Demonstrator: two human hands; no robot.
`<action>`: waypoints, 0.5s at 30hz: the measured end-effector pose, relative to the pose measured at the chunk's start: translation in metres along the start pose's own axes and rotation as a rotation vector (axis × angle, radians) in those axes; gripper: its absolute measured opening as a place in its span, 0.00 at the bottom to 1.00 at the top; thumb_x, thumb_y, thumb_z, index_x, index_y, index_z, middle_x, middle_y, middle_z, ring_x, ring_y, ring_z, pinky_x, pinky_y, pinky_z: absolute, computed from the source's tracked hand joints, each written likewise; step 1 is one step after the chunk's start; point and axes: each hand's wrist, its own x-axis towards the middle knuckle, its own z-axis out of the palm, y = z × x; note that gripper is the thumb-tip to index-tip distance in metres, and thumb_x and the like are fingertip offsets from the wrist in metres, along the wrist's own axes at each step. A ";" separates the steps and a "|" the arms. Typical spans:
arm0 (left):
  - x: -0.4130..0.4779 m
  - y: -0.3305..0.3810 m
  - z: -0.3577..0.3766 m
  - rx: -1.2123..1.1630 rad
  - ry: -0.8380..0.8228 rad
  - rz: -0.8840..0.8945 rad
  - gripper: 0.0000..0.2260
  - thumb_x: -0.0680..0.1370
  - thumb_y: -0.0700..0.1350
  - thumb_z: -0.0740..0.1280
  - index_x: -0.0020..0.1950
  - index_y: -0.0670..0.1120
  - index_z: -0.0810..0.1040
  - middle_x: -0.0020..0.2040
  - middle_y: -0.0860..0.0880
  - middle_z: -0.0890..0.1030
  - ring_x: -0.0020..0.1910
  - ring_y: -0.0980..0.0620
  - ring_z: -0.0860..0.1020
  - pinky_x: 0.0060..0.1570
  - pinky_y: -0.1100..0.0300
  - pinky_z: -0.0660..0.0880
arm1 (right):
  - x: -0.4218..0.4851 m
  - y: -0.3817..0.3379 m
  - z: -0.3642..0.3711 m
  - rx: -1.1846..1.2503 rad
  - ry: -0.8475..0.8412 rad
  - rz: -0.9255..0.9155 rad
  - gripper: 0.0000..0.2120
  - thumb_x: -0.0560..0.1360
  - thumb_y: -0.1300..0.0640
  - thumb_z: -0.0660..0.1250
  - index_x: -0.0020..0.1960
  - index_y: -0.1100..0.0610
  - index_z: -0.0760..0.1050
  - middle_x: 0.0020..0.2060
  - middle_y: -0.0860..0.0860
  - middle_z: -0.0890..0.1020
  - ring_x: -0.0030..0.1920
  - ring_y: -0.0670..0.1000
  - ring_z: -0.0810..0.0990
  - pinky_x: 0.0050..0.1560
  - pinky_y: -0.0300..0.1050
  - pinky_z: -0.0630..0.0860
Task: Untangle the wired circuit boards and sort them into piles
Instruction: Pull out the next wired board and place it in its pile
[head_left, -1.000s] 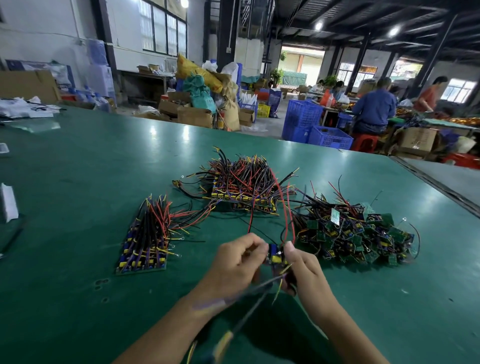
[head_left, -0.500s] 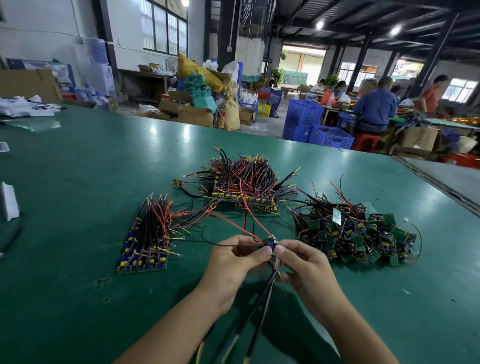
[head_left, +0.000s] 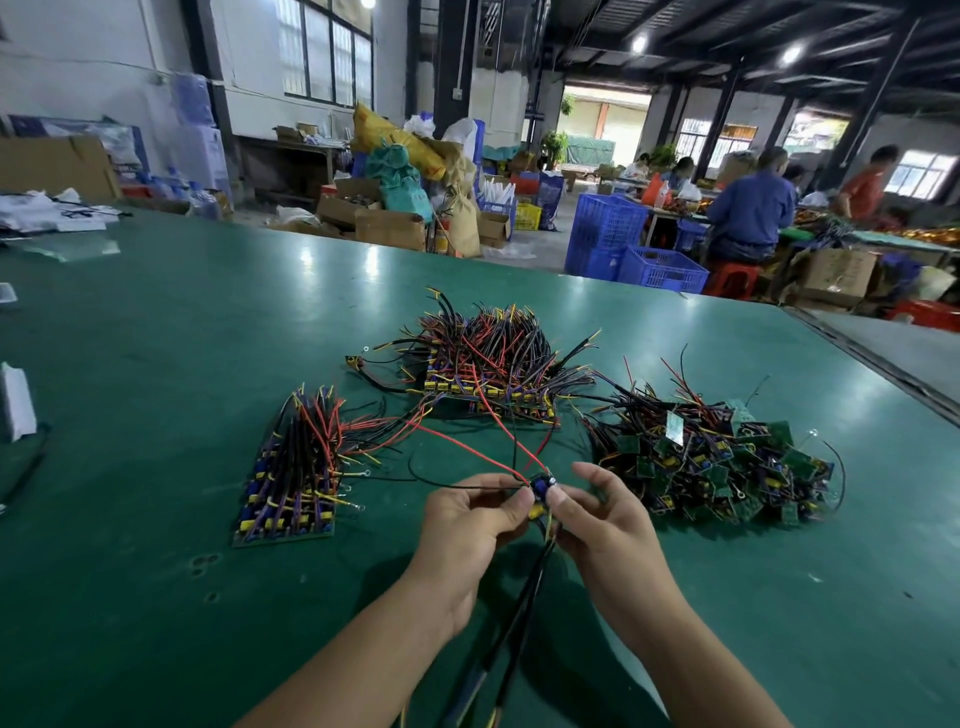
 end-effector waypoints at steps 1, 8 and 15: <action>0.000 0.000 0.000 0.008 0.007 0.008 0.06 0.72 0.31 0.71 0.41 0.41 0.81 0.38 0.45 0.83 0.39 0.50 0.79 0.45 0.60 0.77 | 0.000 0.000 -0.001 -0.013 0.006 0.002 0.24 0.67 0.59 0.73 0.61 0.56 0.71 0.43 0.54 0.85 0.42 0.48 0.83 0.45 0.43 0.75; 0.002 -0.001 0.001 0.021 -0.007 0.054 0.07 0.72 0.30 0.70 0.41 0.40 0.82 0.38 0.44 0.83 0.38 0.50 0.79 0.45 0.62 0.78 | 0.002 -0.005 0.000 0.062 0.018 0.005 0.26 0.64 0.59 0.73 0.59 0.57 0.68 0.42 0.55 0.86 0.43 0.49 0.85 0.47 0.43 0.78; 0.003 -0.002 0.001 0.012 -0.115 0.080 0.12 0.72 0.30 0.69 0.33 0.44 0.85 0.35 0.46 0.83 0.36 0.54 0.81 0.40 0.64 0.79 | 0.003 -0.007 -0.004 0.296 -0.013 0.048 0.17 0.72 0.69 0.67 0.57 0.59 0.66 0.31 0.54 0.79 0.29 0.47 0.76 0.32 0.36 0.75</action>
